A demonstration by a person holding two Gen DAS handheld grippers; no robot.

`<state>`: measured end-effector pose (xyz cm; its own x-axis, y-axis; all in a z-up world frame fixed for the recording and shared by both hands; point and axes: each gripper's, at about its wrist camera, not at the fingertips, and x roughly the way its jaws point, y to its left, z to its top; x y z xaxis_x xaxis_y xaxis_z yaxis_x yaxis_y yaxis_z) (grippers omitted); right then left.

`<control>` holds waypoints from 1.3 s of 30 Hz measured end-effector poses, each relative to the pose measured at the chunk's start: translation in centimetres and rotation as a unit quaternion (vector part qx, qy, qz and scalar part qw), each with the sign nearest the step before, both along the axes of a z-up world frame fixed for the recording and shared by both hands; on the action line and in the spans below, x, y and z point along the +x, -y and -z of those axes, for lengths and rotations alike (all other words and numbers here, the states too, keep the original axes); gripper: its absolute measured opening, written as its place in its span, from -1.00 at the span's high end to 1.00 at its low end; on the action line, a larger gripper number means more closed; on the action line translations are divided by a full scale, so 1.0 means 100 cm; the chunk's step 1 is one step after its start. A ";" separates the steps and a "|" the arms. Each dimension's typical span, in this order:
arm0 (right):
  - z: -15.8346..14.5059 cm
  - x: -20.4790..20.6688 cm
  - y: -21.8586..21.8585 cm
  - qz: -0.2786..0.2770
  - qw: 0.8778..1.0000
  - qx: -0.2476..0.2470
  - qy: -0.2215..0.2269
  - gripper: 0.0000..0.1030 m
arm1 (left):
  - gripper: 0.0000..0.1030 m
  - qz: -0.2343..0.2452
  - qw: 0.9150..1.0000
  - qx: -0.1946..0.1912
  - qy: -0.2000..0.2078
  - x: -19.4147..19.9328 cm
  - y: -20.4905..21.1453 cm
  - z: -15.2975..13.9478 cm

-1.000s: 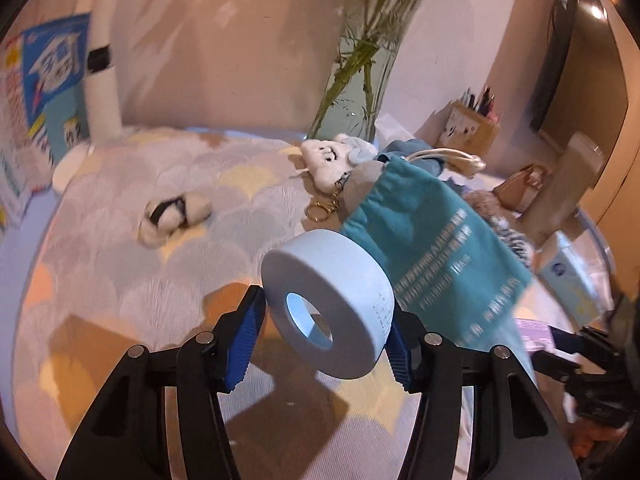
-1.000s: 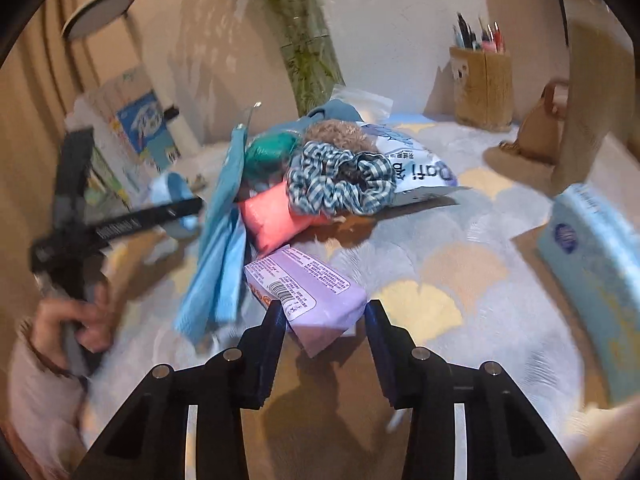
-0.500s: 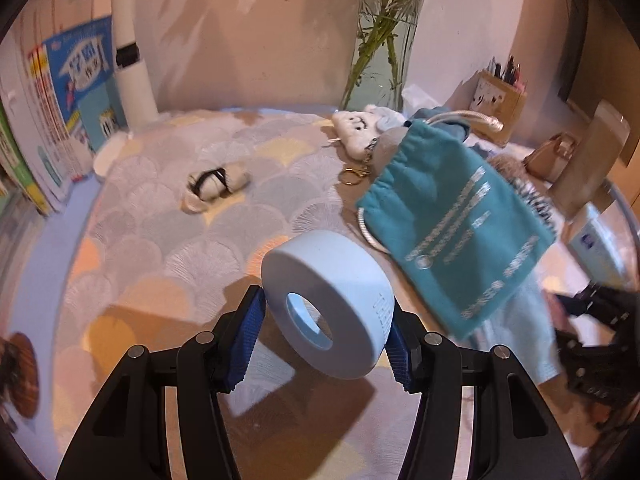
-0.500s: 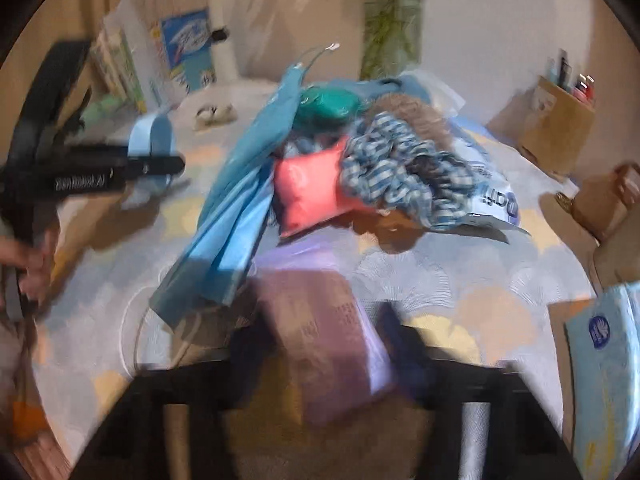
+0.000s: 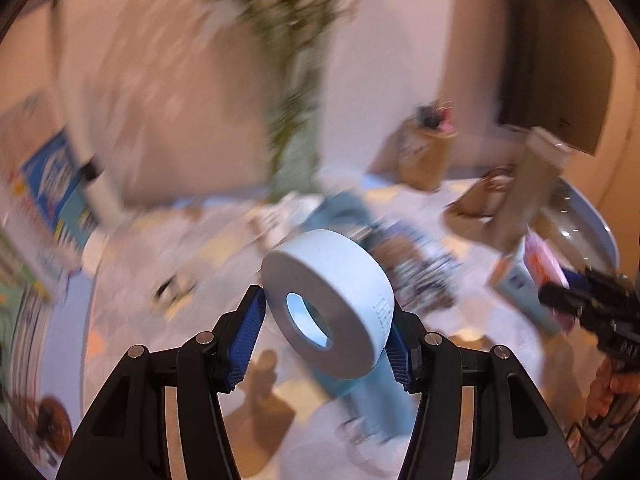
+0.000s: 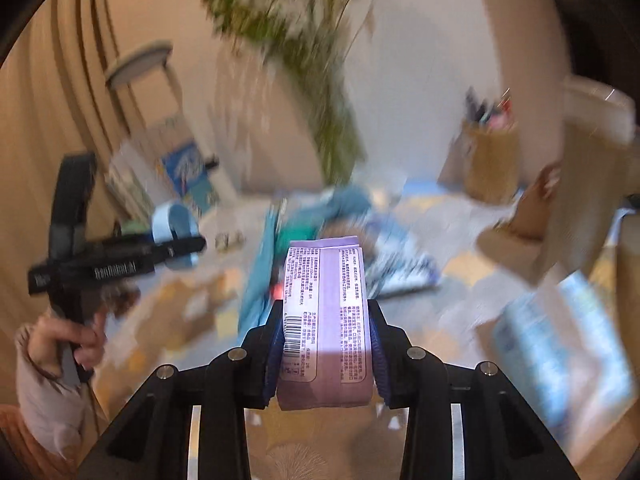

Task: Organize soft objects
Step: 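Carry both items to the glass tray and open both tools to drop them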

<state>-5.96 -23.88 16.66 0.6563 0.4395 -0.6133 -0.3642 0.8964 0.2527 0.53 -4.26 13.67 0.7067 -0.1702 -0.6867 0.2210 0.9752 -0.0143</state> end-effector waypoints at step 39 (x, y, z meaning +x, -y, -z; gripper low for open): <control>-0.053 0.022 0.281 0.332 0.942 -0.044 -0.035 -0.89 | -0.56 0.296 0.954 0.011 -0.046 0.028 0.348 0.033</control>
